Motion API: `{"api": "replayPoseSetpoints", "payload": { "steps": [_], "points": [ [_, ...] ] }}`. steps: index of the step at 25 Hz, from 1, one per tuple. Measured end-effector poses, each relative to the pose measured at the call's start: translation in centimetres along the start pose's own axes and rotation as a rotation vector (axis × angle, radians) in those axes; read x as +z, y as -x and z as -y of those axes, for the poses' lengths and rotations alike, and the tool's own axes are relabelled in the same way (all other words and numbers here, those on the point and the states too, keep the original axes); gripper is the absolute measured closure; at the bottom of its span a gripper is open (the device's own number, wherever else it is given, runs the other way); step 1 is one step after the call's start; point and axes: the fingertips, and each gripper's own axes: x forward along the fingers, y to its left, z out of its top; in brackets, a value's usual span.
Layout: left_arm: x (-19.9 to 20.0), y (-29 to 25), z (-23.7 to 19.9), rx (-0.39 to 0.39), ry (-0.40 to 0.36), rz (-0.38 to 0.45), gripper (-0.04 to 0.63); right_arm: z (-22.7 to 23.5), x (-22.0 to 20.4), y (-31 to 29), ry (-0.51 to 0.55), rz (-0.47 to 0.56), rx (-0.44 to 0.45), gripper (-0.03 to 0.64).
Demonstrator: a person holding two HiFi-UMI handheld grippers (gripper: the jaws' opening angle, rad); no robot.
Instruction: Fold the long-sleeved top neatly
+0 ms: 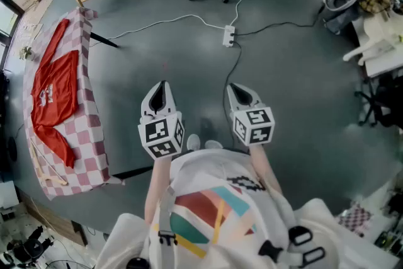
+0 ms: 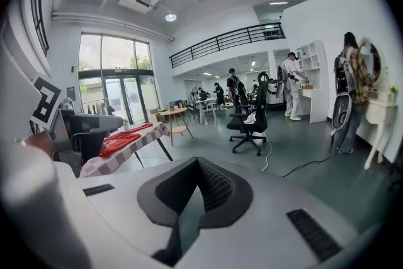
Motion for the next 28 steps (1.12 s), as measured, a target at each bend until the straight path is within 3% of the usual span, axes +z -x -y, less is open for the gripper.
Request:
{"api": "replayPoseSetpoints", "payload": {
  "steps": [11, 25, 26, 28],
  "points": [
    [-0.4, 0.3, 0.7, -0.008, 0.010, -0.007, 0.589, -0.6, 0.0, 0.5, 0.011, 0.014, 0.016, 0.612],
    [-1.9, 0.8, 0.5, -0.022, 0.013, -0.021, 0.586, -2.6, -0.3, 0.0, 0.018, 0.029, 0.102, 0.611],
    [-2.1, 0.7, 0.7, -0.047, 0.022, -0.029, 0.562, -2.7, -0.4, -0.1, 0.025, 0.026, 0.105, 0.609],
    [-2.3, 0.4, 0.9, -0.091, 0.043, -0.038, 0.399, -3.1, -0.4, -0.4, 0.010, 0.029, 0.122, 0.603]
  ]
}}
